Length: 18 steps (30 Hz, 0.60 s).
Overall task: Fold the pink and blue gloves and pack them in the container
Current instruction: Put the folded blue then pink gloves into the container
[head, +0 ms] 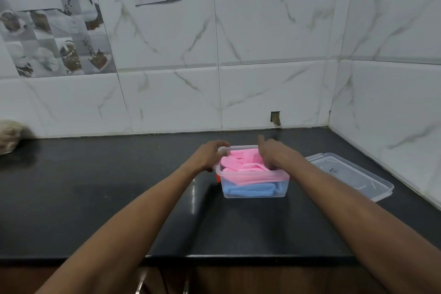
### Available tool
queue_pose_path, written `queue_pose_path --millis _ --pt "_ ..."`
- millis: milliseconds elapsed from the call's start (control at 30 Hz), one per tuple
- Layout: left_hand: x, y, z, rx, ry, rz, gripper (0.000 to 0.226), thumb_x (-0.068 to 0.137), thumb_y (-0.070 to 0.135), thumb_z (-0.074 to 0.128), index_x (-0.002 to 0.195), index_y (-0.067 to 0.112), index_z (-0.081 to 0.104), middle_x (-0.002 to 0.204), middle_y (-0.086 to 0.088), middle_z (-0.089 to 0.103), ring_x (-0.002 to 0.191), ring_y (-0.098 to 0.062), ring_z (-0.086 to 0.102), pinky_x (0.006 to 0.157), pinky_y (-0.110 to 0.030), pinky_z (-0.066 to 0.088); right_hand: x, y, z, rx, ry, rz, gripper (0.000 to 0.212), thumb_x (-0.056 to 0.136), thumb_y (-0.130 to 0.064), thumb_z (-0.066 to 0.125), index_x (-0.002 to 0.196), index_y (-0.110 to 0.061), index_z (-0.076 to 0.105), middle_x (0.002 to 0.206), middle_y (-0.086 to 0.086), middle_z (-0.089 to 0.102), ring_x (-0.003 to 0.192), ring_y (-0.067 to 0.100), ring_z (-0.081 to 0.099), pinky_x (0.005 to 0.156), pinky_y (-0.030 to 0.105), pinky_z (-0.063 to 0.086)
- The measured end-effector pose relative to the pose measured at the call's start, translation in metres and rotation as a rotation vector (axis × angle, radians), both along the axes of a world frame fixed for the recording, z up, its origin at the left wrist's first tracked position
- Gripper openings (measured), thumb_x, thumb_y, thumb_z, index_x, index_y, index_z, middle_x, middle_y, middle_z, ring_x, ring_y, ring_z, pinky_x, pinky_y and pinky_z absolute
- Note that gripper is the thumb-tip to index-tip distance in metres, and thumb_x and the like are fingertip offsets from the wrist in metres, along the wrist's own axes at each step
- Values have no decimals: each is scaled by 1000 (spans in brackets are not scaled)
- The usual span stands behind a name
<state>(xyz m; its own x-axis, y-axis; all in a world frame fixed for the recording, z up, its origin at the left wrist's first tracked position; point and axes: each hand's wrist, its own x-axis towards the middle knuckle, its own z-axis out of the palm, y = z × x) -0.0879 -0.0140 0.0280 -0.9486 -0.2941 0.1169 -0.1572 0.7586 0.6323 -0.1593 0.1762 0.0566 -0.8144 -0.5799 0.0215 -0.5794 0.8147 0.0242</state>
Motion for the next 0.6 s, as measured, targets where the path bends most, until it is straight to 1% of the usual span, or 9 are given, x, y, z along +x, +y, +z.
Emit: queue_pose_path --millis 100,167,233,300,333,400,467,533,600 --pt "-1 8 6 116 -73 99 40 87 21 64 126 29 55 117 -5 58 88 -24 65 64 -38 62 -1 -8 -9 17 -15 -4 82 92 -2 51 153 1 -3 132 23 55 107 33 60 90 42 48" --pt "-4 14 7 102 -50 151 40 86 17 66 123 26 55 118 -6 58 86 -23 61 59 -33 57 2 -9 -4 -31 4 -34 78 90 0 53 153 2 7 137 22 52 118 35 57 93 42 47" --pt "-7 16 3 99 29 146 38 89 21 66 126 21 58 121 -5 58 94 -22 59 68 -31 53 5 -5 8 -127 117 -56 53 86 4 54 137 2 39 126 20 59 111 34 61 78 38 47" --pt "-7 13 -1 135 140 134 36 94 28 61 128 15 61 130 -4 61 111 -20 59 89 -30 47 9 3 24 -150 210 -53 25 86 0 60 110 -5 58 109 14 65 97 30 65 66 32 45" --pt "-5 13 -3 165 185 135 36 95 30 58 128 14 62 131 -5 62 117 -20 58 96 -31 45 9 8 29 -120 181 -22 15 86 -8 65 100 -9 62 102 11 66 87 26 66 61 28 45" --pt "-1 14 -4 133 264 149 34 95 27 59 125 13 64 127 -6 64 118 -21 59 102 -34 45 6 12 32 -108 -87 92 8 86 -17 69 92 -12 68 96 8 71 71 19 63 58 26 49" --pt "1 16 -3 -41 342 172 27 92 20 63 117 13 68 121 -7 64 112 -22 60 99 -36 48 7 10 27 -167 -301 223 23 88 -11 65 109 -15 73 106 6 72 83 18 66 75 26 54" --pt "3 18 1 -172 381 151 17 88 14 66 104 15 74 113 -5 62 105 -21 61 92 -35 51 6 3 21 -117 -223 311 38 91 -14 63 128 -18 64 119 3 66 102 18 62 89 26 49" --pt "4 18 11 -294 276 110 14 85 17 71 97 18 77 111 -4 62 104 -21 60 90 -35 51 0 -3 10 -39 -223 338 46 92 -20 63 137 -20 56 129 3 61 111 20 59 96 29 46"
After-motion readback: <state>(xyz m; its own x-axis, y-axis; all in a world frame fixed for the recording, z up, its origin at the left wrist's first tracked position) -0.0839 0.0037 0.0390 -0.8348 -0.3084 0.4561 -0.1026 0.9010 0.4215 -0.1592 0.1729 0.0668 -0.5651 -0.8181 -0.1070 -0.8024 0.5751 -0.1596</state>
